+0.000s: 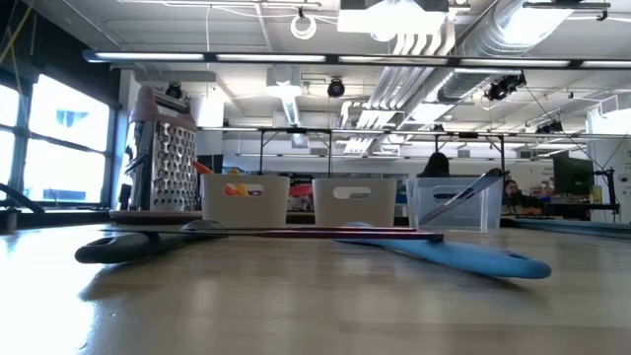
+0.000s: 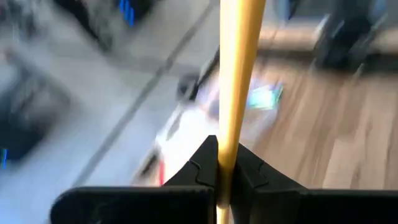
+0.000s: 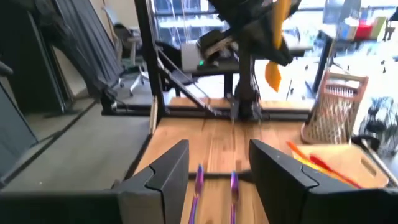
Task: Pick & Place Kitchen Items
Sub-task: Put the yellow spatula into the left white bin
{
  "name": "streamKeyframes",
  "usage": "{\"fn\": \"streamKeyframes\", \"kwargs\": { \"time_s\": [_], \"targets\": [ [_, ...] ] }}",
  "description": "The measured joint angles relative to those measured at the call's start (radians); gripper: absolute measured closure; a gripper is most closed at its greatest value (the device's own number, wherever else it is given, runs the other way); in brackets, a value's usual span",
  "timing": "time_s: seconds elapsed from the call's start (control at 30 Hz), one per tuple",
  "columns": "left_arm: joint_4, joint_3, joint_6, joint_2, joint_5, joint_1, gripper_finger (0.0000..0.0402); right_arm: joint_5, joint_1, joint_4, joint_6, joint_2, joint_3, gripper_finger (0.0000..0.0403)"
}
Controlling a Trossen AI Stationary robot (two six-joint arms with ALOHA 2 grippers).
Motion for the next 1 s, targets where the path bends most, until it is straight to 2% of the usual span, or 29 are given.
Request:
{"fn": "streamKeyframes", "kwargs": {
  "time_s": [0.13,0.17,0.2,0.4,0.5,0.67,0.77,0.87,1.0],
  "targets": [
    [-0.261,0.001,-0.316,-0.022,0.054,0.043,0.0397,0.002,0.000,-0.010,0.014,0.027,0.000,0.0243],
    [-0.306,-0.007,-0.373,-0.027,0.089,0.059,0.0397,0.004,0.000,-0.007,0.014,0.032,0.000,0.0243],
    [-0.282,-0.027,-0.386,-0.032,0.129,0.084,0.0397,0.013,0.000,-0.005,0.014,0.037,0.000,0.0243],
    [-0.279,-0.112,-0.401,-0.060,0.397,0.272,0.0397,0.102,-0.001,-0.004,0.032,0.081,0.000,0.0243],
    [-0.279,-0.173,-0.373,-0.056,0.596,0.387,0.0397,0.108,-0.001,0.002,0.034,0.099,0.000,0.0243],
    [-0.281,-0.339,-0.289,-0.051,0.854,0.574,0.0397,0.104,-0.001,0.000,0.038,0.119,0.000,0.0243],
    [-0.282,-0.444,-0.250,-0.052,0.956,0.672,0.0397,0.104,-0.001,-0.010,0.033,0.119,0.000,0.0243],
    [-0.277,-0.539,-0.229,-0.053,1.013,0.753,0.0394,0.110,-0.001,-0.030,-0.013,0.114,0.000,0.0243],
    [-0.230,-0.615,-0.164,-0.052,1.075,0.826,0.0397,0.191,-0.004,-0.022,-0.128,0.110,0.000,0.0243]
  ]
}}
